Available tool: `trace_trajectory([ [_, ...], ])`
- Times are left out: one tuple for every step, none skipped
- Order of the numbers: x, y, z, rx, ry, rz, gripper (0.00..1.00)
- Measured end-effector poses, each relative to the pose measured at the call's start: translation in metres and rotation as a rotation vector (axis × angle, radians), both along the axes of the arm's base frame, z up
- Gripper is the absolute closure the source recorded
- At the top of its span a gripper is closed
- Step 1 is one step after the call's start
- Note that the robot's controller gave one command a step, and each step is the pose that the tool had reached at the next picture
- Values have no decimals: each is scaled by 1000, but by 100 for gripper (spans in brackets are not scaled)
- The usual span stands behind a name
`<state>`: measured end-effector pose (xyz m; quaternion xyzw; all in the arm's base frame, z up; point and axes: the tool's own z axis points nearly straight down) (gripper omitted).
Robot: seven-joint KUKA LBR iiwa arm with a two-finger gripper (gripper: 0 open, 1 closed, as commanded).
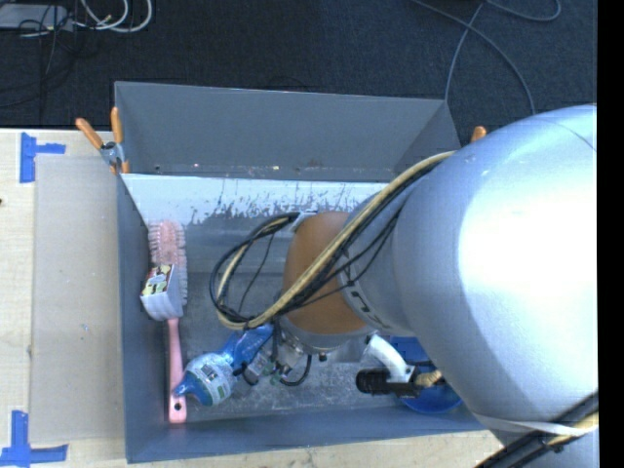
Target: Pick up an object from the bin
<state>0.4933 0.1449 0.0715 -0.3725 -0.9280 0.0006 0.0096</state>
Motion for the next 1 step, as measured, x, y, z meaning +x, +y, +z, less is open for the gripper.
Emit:
trace_trajectory([
  [5,26,2,-9,1,50,100],
])
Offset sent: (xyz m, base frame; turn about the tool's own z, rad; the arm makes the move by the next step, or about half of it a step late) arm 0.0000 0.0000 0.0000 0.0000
